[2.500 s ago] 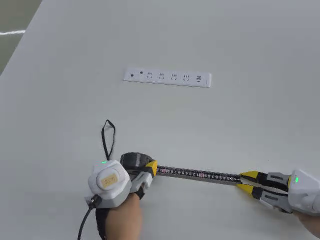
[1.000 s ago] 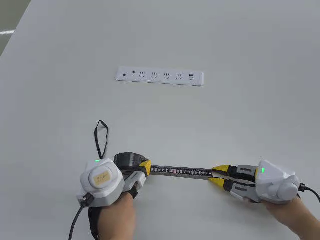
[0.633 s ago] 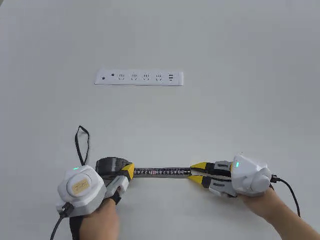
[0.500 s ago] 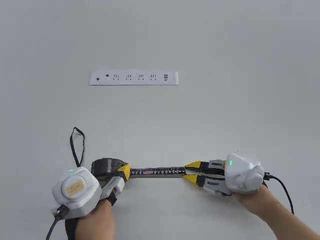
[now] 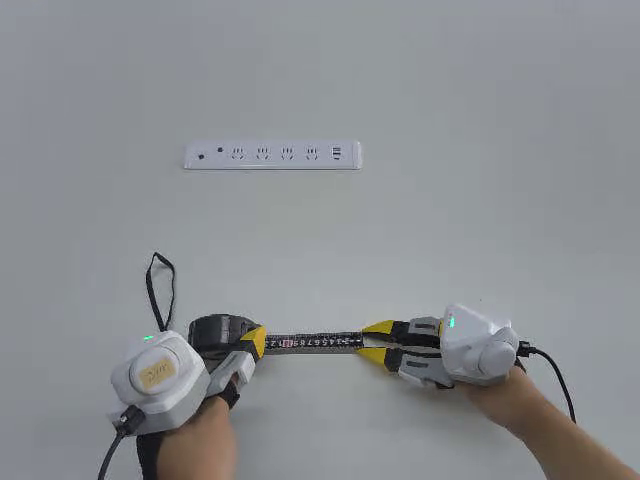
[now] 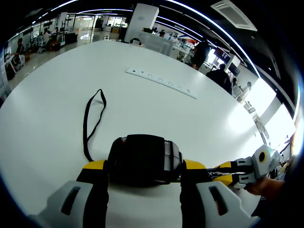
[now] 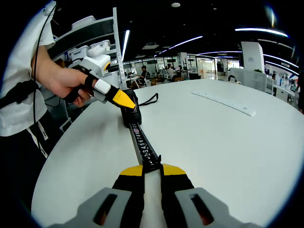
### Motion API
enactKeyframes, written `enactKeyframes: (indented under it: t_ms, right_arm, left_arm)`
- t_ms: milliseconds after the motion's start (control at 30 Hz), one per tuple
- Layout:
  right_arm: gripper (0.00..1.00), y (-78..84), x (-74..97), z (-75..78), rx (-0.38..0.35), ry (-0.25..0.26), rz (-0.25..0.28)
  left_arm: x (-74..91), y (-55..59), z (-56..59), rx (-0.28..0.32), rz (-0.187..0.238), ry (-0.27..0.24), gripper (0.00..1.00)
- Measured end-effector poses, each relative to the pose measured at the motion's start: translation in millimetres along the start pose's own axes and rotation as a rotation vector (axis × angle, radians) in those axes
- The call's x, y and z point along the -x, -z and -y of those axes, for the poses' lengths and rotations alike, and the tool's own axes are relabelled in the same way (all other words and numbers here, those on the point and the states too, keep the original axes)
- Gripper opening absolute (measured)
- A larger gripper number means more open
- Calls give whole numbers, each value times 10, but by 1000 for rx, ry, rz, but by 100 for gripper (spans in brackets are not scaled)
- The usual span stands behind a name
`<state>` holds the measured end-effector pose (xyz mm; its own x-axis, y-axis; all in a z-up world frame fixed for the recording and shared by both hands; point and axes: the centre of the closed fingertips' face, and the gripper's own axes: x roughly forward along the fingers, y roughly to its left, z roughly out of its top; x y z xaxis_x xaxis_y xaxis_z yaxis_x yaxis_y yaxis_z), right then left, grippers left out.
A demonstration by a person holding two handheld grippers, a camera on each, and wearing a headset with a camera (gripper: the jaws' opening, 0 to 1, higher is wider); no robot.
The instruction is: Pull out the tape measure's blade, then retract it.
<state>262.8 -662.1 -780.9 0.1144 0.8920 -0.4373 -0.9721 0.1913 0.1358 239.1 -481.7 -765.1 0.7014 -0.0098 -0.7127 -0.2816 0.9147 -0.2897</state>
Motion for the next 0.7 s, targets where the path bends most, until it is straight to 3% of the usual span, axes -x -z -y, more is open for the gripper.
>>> enactKeyframes:
  t_ms: [700]
  right_arm:
    - [10, -96, -205, -35, 5, -33, 5]
  left_arm:
    - [14, 0, 8, 2, 0, 2, 58]
